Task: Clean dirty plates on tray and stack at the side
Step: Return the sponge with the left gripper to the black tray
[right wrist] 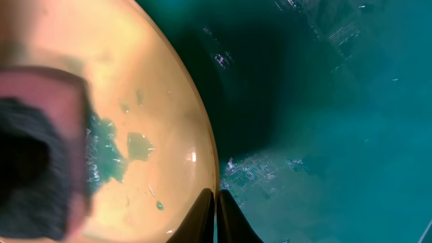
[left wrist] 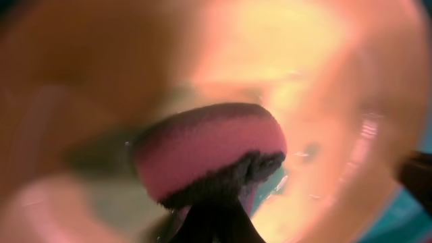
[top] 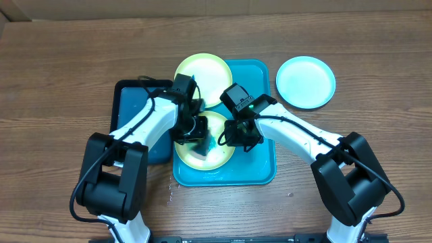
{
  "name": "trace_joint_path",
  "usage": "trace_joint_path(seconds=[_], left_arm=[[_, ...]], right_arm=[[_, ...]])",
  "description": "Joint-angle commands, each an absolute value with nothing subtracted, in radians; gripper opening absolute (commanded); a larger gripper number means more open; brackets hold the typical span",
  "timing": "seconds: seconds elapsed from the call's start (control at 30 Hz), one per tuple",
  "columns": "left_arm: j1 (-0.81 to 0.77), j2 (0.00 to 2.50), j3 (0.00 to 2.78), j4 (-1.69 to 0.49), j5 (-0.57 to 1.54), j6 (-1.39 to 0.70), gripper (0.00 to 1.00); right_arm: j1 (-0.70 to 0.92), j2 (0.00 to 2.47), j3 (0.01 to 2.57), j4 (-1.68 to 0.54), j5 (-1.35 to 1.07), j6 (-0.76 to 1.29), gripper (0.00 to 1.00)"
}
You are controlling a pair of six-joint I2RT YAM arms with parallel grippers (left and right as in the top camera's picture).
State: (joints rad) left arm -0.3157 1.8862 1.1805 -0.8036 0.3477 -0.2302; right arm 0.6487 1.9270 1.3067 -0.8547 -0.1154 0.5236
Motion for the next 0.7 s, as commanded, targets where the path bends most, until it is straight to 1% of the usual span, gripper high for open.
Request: trace_joint_path(seconds=[0.0,0.07,0.17,0.27,0.33,0.43,0.5,0.67], left_arm=[[-0.334,1.915,1.185,-0.781,0.665,-0.156,0.04],[-0.321,1.915,1.204,-0.785,0.715,-0.152,0.04],[-0.29,1.909,1.267,-0.847,0.654,-0.152,0.04],[-0.252,1.881,1.353,-0.942,0.521,-0.153,0.04],[-0.23,1.845,1.415,-1.016,0.395,-0.154,0.04],[-0.207,1.777,1.495,-1.102,0.271,-0.157,0.04],[-0.196,1.725,1.539,-1.143,0.173,-0.171,0.04],[-0.169,1.623,1.567,-1.195,-0.102,-0.286,0.04]], right_arm=[[0.655,1.9,1.301,-0.841,-0.157,0.527,0.05],[0.655,1.9,1.301,-0.841,-0.159,0.527,0.05],[0.655,1.9,1.301,-0.841,-0.159,0.527,0.07],[0.655,1.9,1.301,-0.842,-0.159,0.527,0.16],[0.655,1.9,1.301,-0.842,-0.159,0.527,0.25],[0.654,1.9,1.301,-0.841,-0.159,0.527,0.39],[0.654,1.9,1.301,-0.841,-0.159,0.527,0.46],[0.654,1.9,1.296,-0.83,-0.159,0.527,0.55]])
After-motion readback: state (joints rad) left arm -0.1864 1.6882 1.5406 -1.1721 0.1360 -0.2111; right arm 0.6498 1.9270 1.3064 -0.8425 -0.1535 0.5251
